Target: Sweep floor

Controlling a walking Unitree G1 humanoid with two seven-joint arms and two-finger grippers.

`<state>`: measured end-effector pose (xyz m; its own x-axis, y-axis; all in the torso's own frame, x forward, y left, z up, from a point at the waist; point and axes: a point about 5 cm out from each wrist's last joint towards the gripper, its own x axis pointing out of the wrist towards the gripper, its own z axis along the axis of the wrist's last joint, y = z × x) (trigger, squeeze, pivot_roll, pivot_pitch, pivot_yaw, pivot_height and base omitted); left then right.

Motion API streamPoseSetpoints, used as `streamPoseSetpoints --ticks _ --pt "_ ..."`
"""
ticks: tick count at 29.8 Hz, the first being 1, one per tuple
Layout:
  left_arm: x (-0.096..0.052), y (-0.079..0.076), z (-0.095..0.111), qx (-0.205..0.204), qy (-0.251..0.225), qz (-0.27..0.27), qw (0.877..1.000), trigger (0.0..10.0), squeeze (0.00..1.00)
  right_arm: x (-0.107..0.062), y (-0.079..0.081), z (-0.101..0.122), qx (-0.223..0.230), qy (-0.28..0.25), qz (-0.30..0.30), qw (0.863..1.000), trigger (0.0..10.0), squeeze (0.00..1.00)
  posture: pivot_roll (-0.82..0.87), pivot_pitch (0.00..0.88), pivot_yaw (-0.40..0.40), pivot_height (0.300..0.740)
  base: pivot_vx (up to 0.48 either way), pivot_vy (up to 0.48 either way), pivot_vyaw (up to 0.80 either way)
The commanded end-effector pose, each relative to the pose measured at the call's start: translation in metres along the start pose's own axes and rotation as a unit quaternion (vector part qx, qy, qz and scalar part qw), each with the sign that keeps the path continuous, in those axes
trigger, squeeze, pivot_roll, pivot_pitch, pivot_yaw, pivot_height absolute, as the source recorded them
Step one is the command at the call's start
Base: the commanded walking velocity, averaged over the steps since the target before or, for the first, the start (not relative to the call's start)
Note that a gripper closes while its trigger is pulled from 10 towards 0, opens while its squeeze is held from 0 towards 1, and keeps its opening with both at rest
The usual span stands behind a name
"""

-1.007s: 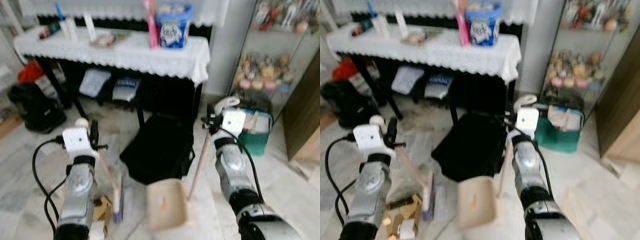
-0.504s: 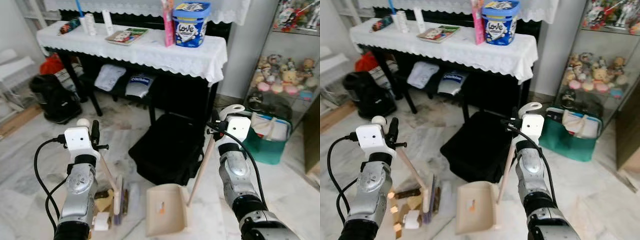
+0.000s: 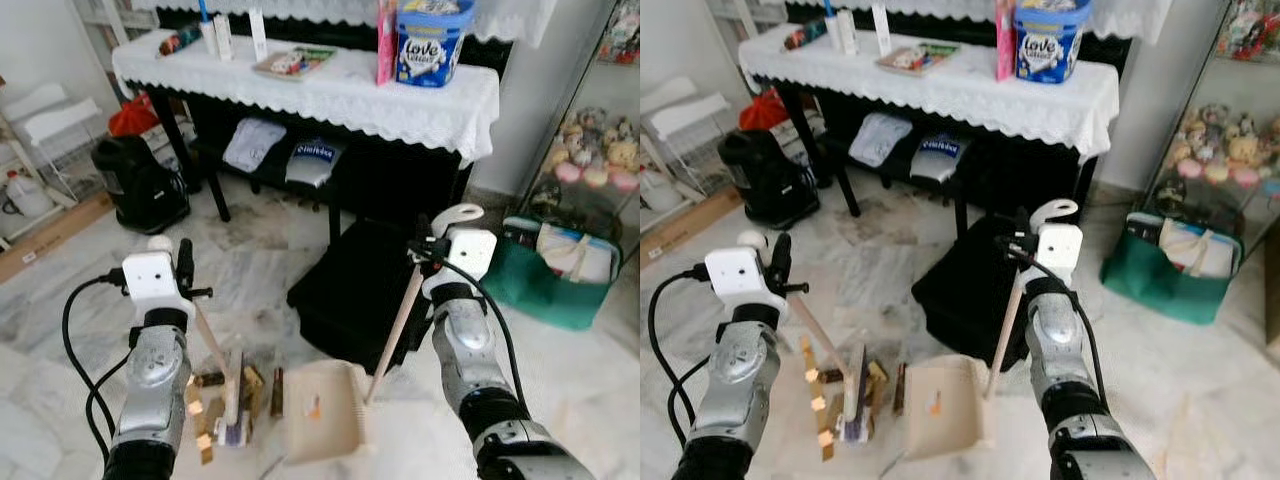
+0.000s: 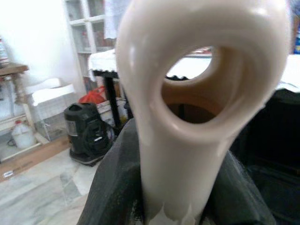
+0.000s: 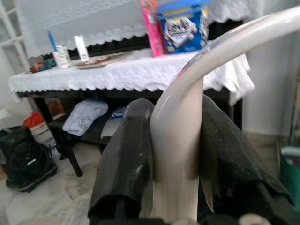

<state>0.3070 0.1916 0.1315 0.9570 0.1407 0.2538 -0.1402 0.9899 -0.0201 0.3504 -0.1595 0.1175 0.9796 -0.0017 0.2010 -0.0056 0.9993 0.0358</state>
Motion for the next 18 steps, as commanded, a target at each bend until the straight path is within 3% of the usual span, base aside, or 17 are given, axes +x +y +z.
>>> streamPoseSetpoints --ticks 1,11,18 --pt "0.004 -0.001 0.008 0.0 -0.019 -0.009 1.0 10.0 0.0 0.005 0.002 0.01 0.0 -0.02 0.003 1.0 10.0 0.0 0.0 0.037 0.088 0.74 0.0 0.0 0.0" --pt "0.004 -0.002 0.01 0.001 -0.025 -0.011 1.0 10.0 0.0 0.0 0.0 0.006 -0.003 -0.015 0.003 1.0 10.0 0.0 0.0 0.038 0.087 0.74 0.0 0.0 0.0" --pt "0.01 -0.002 0.025 0.008 -0.057 -0.008 0.998 10.0 0.0 -0.011 -0.01 -0.004 -0.015 -0.001 -0.005 1.0 10.0 0.0 -0.01 0.039 0.089 0.74 0.0 0.0 0.0"
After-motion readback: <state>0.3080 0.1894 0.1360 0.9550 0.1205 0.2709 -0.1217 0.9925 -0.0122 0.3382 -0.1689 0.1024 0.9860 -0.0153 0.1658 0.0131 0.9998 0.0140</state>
